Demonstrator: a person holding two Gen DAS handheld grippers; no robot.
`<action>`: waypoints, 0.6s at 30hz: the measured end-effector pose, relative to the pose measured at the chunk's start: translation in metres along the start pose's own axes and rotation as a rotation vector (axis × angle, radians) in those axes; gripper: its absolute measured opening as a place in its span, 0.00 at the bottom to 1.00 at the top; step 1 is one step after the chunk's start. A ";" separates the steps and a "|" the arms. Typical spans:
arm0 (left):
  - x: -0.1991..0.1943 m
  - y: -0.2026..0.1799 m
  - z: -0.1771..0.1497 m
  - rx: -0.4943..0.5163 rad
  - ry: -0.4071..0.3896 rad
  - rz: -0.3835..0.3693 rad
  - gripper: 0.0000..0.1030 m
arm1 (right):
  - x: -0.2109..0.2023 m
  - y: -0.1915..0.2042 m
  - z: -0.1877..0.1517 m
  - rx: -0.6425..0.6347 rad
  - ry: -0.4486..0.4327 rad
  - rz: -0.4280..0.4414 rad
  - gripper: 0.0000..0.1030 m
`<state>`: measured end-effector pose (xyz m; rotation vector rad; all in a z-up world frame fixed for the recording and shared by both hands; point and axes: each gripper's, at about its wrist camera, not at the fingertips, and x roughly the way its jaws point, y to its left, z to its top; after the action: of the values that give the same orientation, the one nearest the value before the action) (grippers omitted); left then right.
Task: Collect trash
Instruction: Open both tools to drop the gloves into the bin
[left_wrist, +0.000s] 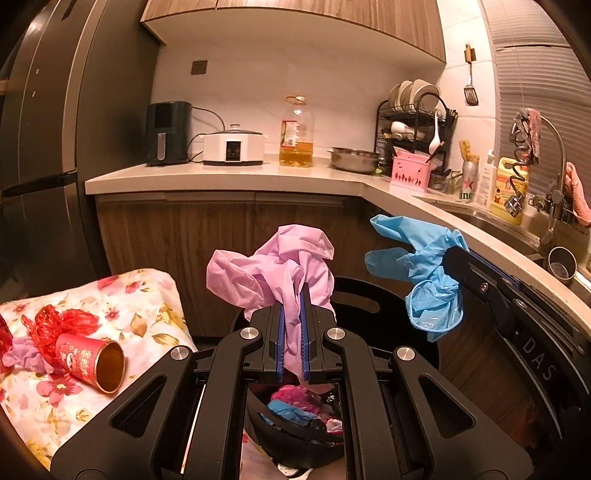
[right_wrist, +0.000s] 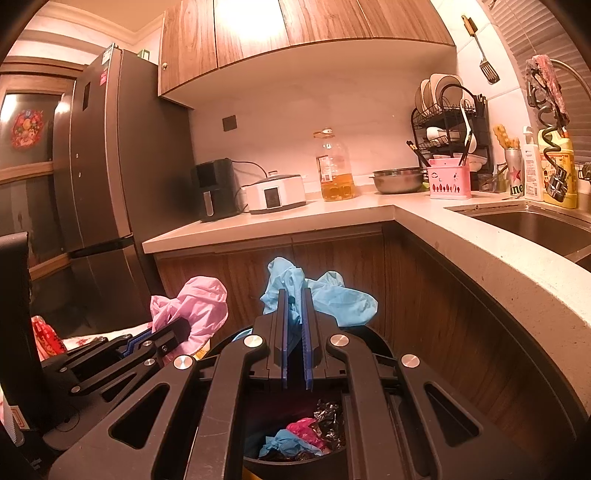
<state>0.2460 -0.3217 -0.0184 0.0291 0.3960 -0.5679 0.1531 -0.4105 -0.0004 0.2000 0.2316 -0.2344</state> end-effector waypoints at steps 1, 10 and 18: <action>0.001 0.000 0.000 0.001 0.001 0.000 0.06 | 0.000 -0.001 0.000 0.001 0.001 -0.001 0.07; 0.009 -0.002 -0.003 0.002 0.018 -0.011 0.06 | 0.005 -0.003 0.001 0.013 0.011 0.003 0.07; 0.015 -0.001 -0.006 -0.011 0.027 -0.016 0.06 | 0.008 -0.009 0.001 0.032 0.013 0.015 0.14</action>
<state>0.2548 -0.3291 -0.0293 0.0234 0.4261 -0.5813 0.1590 -0.4209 -0.0027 0.2350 0.2390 -0.2224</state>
